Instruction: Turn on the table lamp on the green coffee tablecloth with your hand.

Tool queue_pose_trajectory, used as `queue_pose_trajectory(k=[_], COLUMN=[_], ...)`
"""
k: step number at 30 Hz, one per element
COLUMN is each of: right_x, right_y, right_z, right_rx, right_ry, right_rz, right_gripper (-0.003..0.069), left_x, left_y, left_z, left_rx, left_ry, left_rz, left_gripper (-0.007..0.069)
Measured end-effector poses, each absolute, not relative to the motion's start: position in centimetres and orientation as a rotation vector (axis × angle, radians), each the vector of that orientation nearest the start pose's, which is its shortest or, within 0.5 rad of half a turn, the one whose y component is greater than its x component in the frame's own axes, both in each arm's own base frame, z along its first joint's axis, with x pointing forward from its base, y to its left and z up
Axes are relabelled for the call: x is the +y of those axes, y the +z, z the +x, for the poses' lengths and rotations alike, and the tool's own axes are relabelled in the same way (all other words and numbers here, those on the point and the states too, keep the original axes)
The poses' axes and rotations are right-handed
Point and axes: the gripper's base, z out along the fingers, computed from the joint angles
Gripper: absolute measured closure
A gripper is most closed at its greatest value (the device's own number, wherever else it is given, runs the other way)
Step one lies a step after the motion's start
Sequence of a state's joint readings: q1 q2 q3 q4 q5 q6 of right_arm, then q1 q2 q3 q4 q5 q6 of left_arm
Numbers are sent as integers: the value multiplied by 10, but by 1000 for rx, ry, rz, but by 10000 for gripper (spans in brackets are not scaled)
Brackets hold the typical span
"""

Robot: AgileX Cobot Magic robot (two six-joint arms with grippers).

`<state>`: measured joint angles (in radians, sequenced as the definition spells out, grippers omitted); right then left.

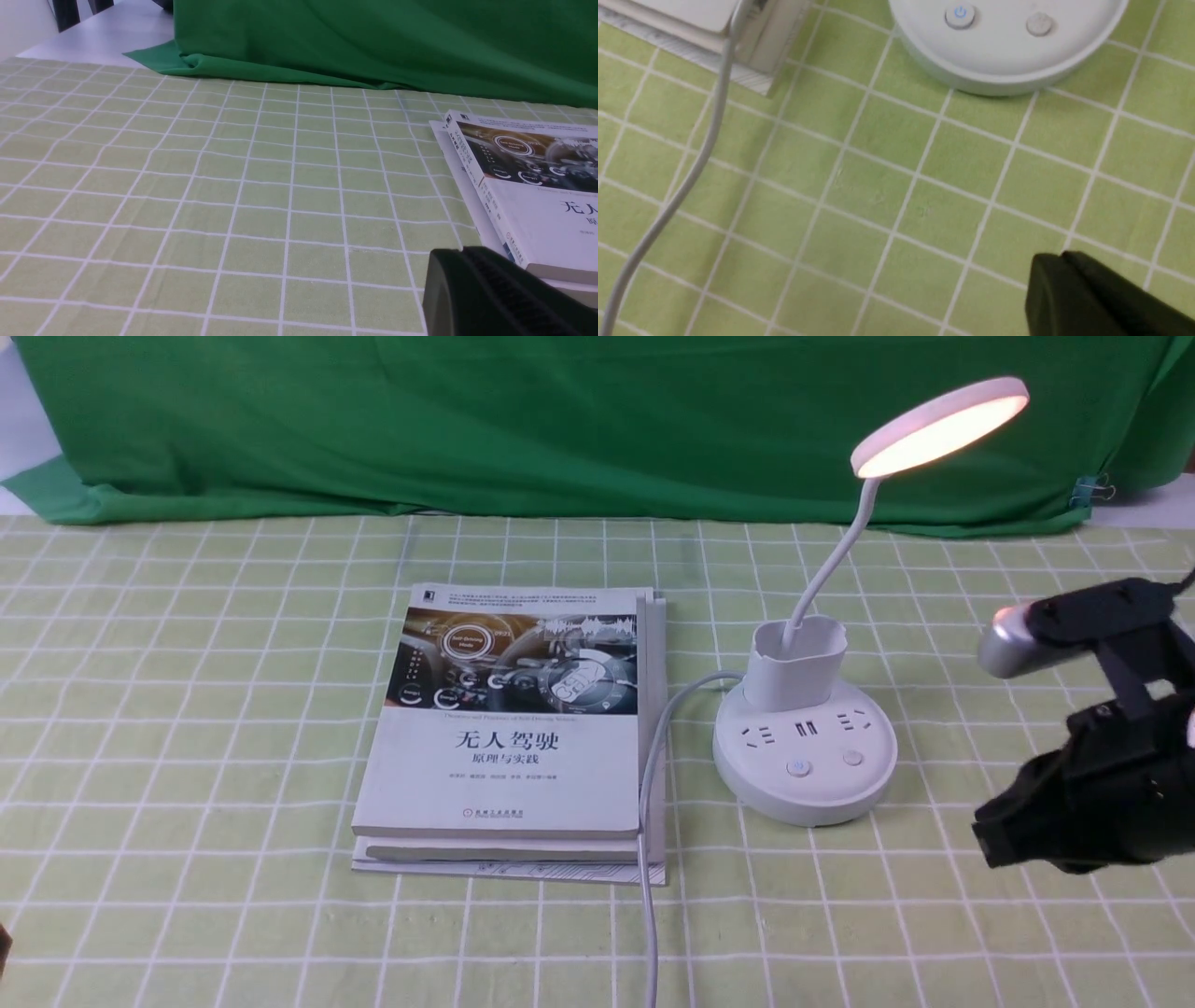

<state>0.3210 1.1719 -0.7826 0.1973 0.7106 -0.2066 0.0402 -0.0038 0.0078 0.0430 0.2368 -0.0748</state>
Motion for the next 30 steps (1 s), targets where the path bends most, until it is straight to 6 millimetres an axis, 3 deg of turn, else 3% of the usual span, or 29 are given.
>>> queue_pose_trajectory(k=[5, 9, 17, 20, 22, 26, 30], right_x=[68, 61, 52, 48, 42, 27, 9], right_y=[284, 299, 321, 323, 320, 294, 236], right_z=[165, 145, 121, 115, 112, 102, 75], right_rx=[2472, 2398, 2224, 2142, 2054, 1900, 1793], right_ry=[319, 360, 387, 369, 331, 201, 64], right_rz=[-405, -325, -290, -279, -269, -239, -121], right_gripper=[622, 619, 585, 606, 630, 634, 634], left_x=[3, 3, 3, 3, 3, 3, 3], left_y=[189, 189, 189, 189, 189, 189, 189], left_z=[55, 55, 55, 55, 55, 55, 55], left_rx=[1723, 1723, 1723, 1723, 1723, 1723, 1723], left_ry=[14, 14, 14, 14, 14, 14, 14], left_rz=[-71, -71, -71, -71, -71, -71, -71], left_gripper=[622, 622, 622, 622, 622, 622, 622])
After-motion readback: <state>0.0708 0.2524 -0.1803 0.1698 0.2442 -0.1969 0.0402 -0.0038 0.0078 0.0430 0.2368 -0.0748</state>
